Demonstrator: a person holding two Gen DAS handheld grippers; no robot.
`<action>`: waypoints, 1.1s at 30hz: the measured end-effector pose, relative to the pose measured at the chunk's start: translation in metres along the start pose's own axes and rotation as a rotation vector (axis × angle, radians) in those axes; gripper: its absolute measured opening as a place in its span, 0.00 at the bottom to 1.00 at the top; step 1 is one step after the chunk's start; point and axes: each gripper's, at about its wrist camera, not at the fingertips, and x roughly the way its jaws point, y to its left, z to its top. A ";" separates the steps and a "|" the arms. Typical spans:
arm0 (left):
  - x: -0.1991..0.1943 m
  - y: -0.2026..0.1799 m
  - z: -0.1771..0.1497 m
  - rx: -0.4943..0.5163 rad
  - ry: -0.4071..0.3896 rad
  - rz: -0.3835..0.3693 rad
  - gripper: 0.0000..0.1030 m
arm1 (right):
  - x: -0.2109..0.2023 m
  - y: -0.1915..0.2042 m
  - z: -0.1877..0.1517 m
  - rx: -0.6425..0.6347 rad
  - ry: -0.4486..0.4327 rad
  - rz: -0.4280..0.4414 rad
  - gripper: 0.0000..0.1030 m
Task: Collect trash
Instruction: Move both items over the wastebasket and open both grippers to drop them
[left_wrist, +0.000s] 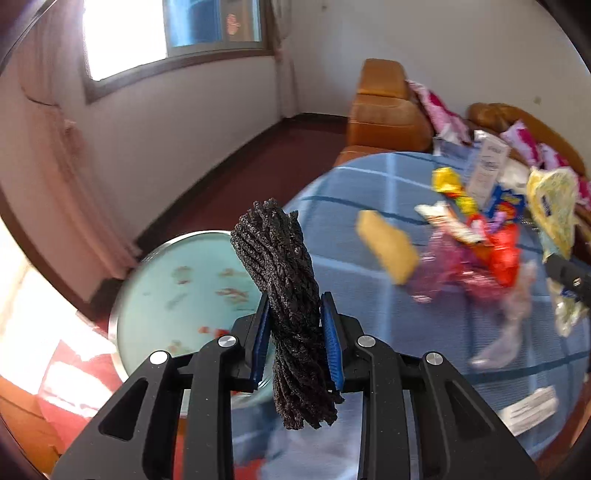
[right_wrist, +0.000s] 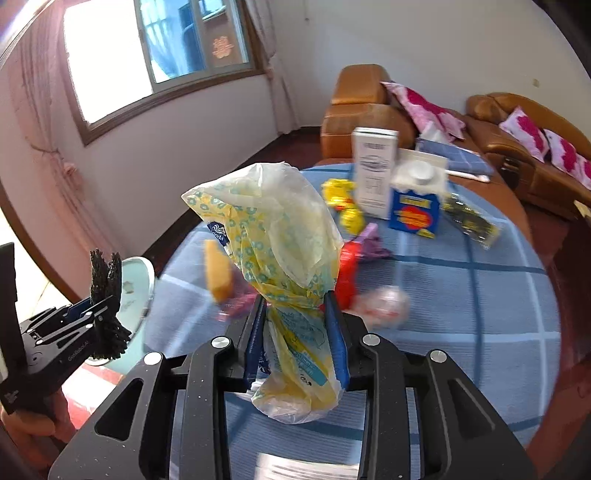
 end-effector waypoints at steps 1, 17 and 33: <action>0.000 0.008 -0.001 -0.007 0.002 0.023 0.26 | 0.002 0.007 0.000 -0.010 0.001 0.009 0.32; 0.011 0.090 -0.015 -0.095 0.027 0.211 0.27 | 0.035 0.110 0.006 -0.154 0.069 0.119 0.33; 0.033 0.134 -0.024 -0.146 0.090 0.251 0.27 | 0.080 0.183 0.000 -0.249 0.172 0.191 0.33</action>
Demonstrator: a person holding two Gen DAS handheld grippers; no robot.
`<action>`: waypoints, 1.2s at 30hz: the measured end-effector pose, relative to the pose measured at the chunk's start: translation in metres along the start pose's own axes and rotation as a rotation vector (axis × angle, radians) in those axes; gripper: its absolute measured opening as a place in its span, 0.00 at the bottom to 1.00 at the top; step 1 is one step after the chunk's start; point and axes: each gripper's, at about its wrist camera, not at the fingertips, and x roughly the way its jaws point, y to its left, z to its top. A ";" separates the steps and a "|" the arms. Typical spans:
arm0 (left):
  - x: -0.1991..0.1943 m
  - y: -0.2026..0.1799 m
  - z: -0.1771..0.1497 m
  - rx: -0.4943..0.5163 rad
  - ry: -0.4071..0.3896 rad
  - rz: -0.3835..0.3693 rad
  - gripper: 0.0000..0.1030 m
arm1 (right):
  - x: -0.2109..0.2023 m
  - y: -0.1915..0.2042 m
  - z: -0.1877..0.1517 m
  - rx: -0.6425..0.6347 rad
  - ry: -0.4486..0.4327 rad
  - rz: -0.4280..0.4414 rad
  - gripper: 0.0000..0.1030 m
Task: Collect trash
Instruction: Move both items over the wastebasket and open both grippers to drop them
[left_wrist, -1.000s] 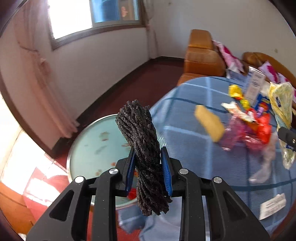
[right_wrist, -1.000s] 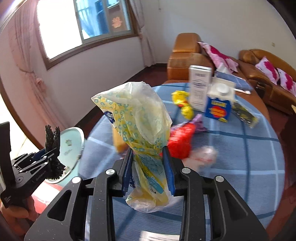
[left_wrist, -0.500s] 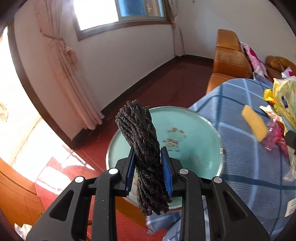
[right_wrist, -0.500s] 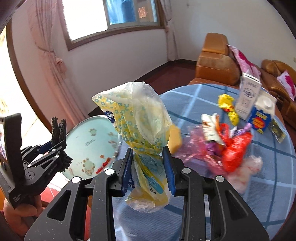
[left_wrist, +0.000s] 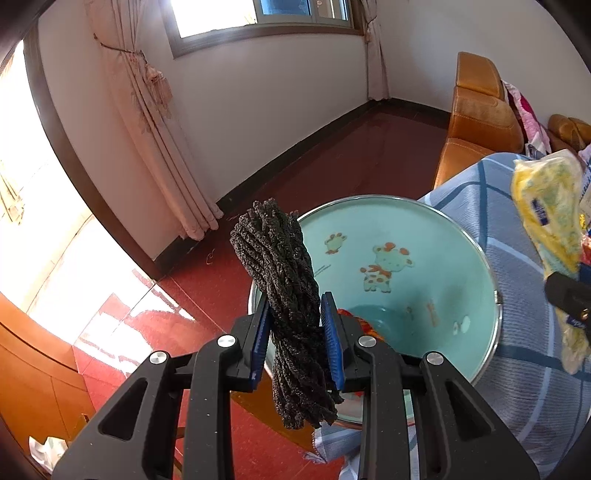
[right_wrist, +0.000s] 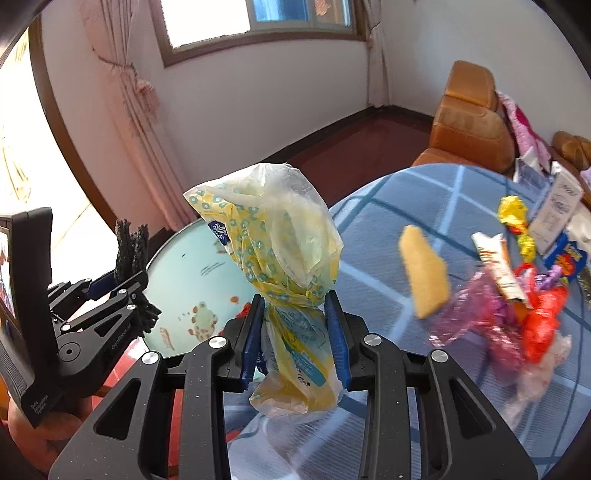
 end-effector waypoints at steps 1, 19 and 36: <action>0.002 0.000 0.000 0.000 0.004 0.002 0.27 | 0.004 0.003 0.001 -0.002 0.007 0.007 0.33; 0.025 0.001 0.000 0.015 0.057 0.000 0.27 | 0.058 0.018 0.001 -0.020 0.094 0.025 0.38; 0.031 -0.005 0.002 0.014 0.072 0.009 0.27 | 0.052 0.010 0.008 0.009 0.050 0.051 0.48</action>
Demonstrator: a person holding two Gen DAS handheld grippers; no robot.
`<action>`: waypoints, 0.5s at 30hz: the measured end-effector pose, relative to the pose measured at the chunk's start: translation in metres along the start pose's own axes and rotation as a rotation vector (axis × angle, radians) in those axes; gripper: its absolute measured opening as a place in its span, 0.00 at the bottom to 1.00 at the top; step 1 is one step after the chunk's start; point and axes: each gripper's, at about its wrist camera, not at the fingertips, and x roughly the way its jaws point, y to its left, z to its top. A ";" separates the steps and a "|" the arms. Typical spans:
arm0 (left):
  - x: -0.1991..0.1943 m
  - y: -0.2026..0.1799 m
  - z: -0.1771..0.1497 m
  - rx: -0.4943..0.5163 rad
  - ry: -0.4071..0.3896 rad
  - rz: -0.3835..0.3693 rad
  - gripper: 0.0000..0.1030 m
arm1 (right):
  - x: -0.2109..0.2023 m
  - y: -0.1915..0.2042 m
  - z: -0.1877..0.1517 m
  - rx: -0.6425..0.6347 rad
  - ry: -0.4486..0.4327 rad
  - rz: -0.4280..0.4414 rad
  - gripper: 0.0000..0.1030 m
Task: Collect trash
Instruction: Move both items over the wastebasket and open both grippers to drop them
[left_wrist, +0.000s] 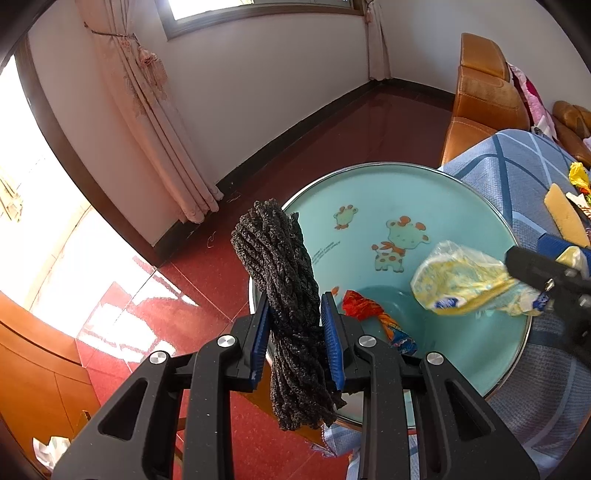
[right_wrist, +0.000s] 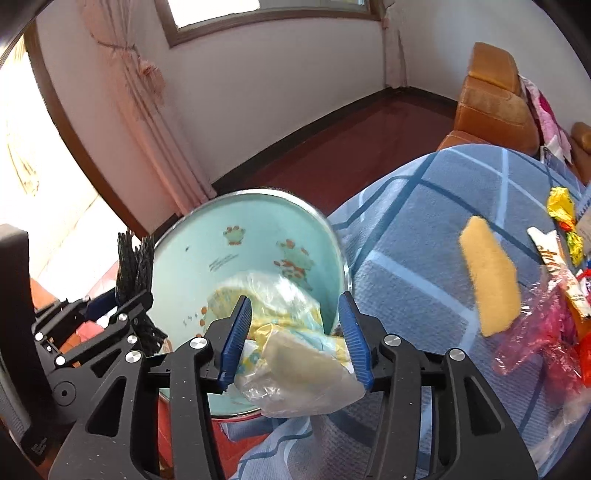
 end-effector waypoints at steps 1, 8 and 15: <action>0.000 0.000 0.000 0.001 -0.001 0.001 0.27 | -0.003 -0.002 0.001 0.005 -0.008 -0.003 0.48; -0.003 -0.003 -0.001 0.005 -0.002 -0.003 0.27 | -0.022 -0.010 0.004 0.027 -0.055 -0.015 0.48; -0.003 -0.003 -0.002 0.015 0.001 -0.011 0.29 | -0.029 -0.016 0.000 0.025 -0.072 -0.037 0.48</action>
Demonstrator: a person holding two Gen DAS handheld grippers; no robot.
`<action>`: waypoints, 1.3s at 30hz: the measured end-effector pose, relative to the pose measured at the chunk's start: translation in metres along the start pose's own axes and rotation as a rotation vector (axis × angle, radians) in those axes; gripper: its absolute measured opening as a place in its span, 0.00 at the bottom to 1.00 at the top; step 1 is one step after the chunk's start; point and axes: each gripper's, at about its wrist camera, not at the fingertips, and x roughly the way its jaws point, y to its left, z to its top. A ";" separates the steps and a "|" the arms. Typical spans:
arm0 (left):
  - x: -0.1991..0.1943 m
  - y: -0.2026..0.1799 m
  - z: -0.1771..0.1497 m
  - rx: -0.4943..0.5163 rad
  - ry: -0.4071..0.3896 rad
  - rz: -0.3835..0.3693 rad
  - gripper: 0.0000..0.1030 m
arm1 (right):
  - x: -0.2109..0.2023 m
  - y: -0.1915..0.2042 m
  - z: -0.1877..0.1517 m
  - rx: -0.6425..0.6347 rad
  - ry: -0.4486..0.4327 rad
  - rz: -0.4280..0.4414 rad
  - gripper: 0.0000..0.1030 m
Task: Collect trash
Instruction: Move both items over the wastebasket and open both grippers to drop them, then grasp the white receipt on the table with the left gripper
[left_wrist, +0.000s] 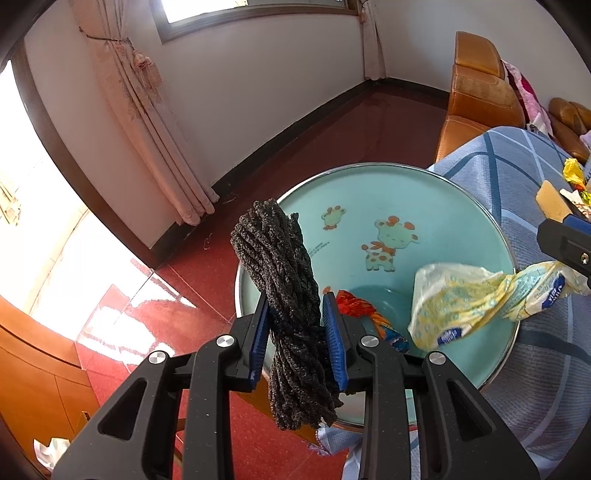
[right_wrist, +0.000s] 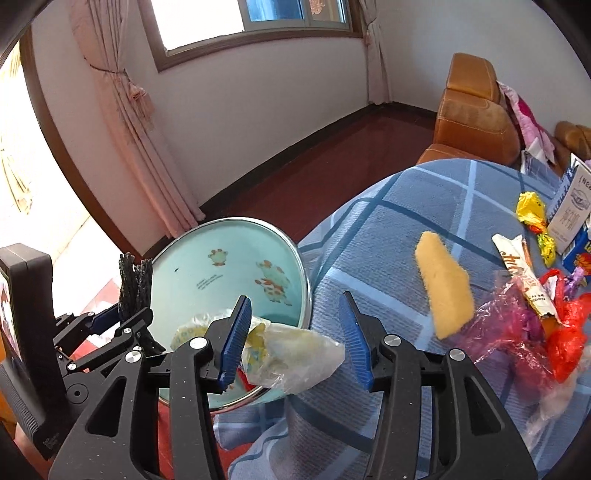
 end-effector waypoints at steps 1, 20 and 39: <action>0.000 -0.001 0.000 0.003 0.000 -0.002 0.29 | 0.001 -0.001 0.000 0.006 0.000 0.006 0.48; -0.002 -0.007 0.006 0.012 0.004 0.001 0.30 | -0.016 -0.009 0.019 0.053 -0.063 0.065 0.67; -0.037 -0.041 0.007 0.080 -0.077 -0.039 0.69 | -0.087 -0.079 -0.024 0.106 -0.126 -0.120 0.67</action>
